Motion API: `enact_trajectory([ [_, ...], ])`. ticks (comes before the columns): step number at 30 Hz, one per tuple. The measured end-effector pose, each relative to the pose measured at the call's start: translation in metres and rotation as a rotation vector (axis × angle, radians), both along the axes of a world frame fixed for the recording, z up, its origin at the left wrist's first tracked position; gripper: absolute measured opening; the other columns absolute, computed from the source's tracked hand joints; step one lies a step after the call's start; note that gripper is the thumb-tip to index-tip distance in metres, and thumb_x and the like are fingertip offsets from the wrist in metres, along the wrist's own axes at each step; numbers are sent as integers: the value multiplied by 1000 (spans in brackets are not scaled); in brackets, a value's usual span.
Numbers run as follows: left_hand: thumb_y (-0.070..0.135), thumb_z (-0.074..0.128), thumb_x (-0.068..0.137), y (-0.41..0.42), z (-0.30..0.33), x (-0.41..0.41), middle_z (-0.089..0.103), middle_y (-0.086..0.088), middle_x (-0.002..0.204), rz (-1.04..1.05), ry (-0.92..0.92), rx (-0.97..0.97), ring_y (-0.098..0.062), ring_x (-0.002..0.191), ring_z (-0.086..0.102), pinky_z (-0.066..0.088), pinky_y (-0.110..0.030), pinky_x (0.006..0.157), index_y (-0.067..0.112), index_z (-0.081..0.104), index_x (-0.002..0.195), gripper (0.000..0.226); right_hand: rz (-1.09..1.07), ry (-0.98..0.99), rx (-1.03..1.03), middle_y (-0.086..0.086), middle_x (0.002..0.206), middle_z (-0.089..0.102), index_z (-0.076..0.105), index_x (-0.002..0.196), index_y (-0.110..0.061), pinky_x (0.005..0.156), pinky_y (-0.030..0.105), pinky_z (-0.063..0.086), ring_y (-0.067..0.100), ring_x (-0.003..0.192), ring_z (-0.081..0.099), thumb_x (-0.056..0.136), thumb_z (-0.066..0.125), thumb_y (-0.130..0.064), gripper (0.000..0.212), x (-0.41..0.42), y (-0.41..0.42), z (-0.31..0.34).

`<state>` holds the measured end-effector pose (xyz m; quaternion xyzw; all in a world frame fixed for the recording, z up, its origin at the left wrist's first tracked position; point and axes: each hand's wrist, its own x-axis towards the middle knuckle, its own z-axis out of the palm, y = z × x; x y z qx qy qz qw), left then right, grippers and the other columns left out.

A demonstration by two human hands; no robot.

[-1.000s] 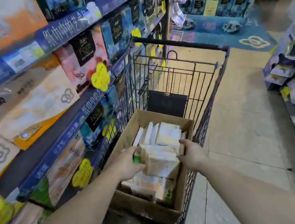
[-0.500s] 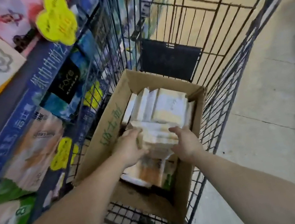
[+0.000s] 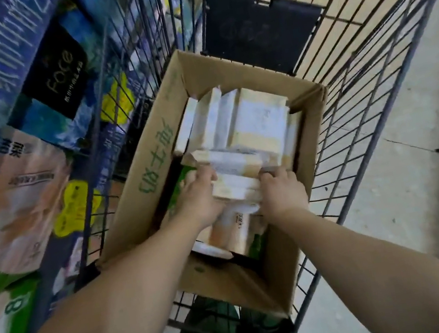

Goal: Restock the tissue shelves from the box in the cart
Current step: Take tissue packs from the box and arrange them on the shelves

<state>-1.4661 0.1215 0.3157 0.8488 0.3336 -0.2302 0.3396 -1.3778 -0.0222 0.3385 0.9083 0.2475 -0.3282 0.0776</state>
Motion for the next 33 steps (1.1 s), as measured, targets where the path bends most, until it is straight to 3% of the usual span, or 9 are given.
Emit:
enact_trajectory([
  [4, 25, 72, 76, 11, 4, -6, 49, -1, 105, 17, -57, -56, -24, 95, 51, 38, -30, 68, 24, 43, 93, 34, -50, 35, 71, 7, 129, 46, 52, 127, -23, 96, 37, 38, 33, 119, 42, 74, 65, -36, 56, -2, 0, 3],
  [7, 22, 78, 76, 27, 16, -15, 53, 2, 102, 140, -63, -268, -14, 76, 51, 38, -25, 55, 22, 43, 102, 43, -317, 285, 311, 1, 108, 58, 56, 119, -19, 76, 25, 45, 20, 95, 58, 77, 69, -30, 46, 0, 0, 18],
  [11, 17, 81, 74, 50, 37, -31, 58, 0, 116, 407, -138, -551, -22, 99, 62, 56, -40, 77, 19, 38, 138, 77, -635, 400, 603, -1, 103, 62, 52, 114, -18, 74, 25, 55, 14, 86, 63, 72, 84, -25, 53, -4, 2, 49],
  [13, 20, 80, 76, 57, 46, -38, 65, -4, 117, 443, -151, -627, -20, 103, 64, 55, -39, 86, 11, 55, 125, 56, -785, 386, 741, 5, 110, 64, 51, 117, -14, 82, 39, 57, 21, 92, 66, 68, 86, -29, 62, -7, 8, 64],
  [16, 25, 77, 79, 57, 71, -43, 65, 1, 109, 532, -251, -675, -12, 96, 62, 52, -28, 75, 18, 61, 109, 34, -905, 454, 910, 8, 110, 69, 57, 116, -13, 82, 45, 58, 23, 92, 70, 68, 85, -34, 59, -8, 19, 90],
  [20, 21, 74, 81, 44, 104, -49, 61, 3, 111, 683, -493, -745, -17, 102, 61, 51, -33, 85, 24, 52, 109, 36, -836, 429, 1004, 2, 99, 73, 64, 102, -17, 82, 40, 59, 21, 89, 71, 78, 76, -40, 36, -10, 34, 128],
  [25, 16, 60, 92, 16, 157, -84, 63, -3, 115, 841, -700, -657, -12, 79, 67, 57, -29, 59, 17, 45, 122, 33, -637, 596, 1028, 0, 118, 66, 50, 130, -27, 78, 32, 58, 17, 98, 66, 90, 59, -44, 45, -38, 28, 165],
  [28, 22, 61, 92, -10, 188, -125, 63, -10, 125, 844, -759, -537, -24, 96, 67, 57, -39, 81, 10, 50, 127, 38, -517, 782, 1030, -7, 104, 66, 54, 114, -34, 60, 20, 52, 10, 87, 63, 95, 50, -22, 22, -68, 3, 190],
  [33, 47, 53, 93, -58, 256, -203, 65, 2, 119, 881, -805, -381, -23, 103, 65, 54, -43, 87, 27, 52, 125, 38, -263, 797, 1121, -1, 118, 65, 49, 125, -26, 91, 43, 53, 18, 101, 65, 98, 53, -23, 27, -125, -24, 244],
])
